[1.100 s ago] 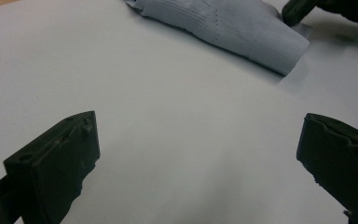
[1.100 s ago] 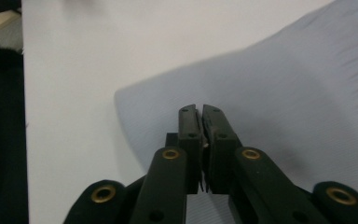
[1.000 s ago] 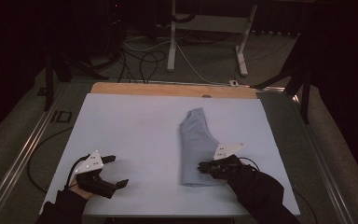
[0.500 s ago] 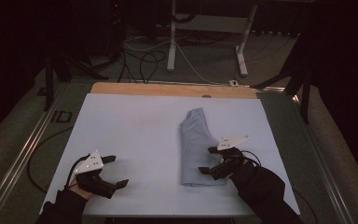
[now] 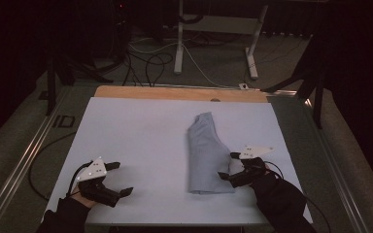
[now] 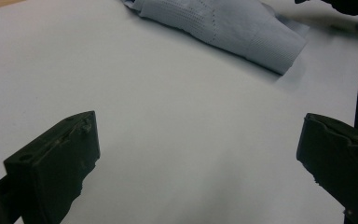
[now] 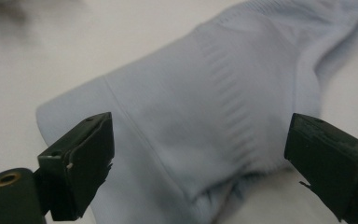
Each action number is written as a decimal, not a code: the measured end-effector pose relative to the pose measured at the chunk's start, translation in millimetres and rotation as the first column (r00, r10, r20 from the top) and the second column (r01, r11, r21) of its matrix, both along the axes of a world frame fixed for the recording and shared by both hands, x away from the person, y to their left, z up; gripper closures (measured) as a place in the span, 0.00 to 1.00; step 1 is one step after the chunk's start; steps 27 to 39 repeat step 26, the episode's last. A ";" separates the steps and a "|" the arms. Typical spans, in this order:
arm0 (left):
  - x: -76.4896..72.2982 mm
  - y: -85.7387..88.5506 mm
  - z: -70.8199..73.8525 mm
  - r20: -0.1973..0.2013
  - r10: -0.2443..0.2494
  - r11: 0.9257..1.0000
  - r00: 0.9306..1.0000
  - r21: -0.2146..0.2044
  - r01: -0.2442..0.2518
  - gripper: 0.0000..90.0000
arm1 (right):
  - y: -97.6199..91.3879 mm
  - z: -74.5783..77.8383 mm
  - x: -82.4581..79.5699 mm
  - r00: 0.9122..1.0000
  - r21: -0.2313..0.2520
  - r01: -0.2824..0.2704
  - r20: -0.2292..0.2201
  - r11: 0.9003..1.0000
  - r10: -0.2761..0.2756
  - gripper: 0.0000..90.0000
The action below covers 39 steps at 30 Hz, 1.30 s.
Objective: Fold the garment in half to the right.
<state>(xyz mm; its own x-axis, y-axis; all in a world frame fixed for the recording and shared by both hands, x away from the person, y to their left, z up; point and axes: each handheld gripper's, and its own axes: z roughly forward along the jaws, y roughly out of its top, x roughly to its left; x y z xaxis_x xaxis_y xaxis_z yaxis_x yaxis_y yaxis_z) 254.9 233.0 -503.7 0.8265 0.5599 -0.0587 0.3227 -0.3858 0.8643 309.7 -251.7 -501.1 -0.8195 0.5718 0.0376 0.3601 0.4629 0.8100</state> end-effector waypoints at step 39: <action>-0.4 0.3 -2.2 0.002 0.014 1.000 1.000 0.011 -0.014 0.01 | -41.4 -26.2 -30.5 0.984 -0.033 0.174 0.030 0.984 -0.173 0.09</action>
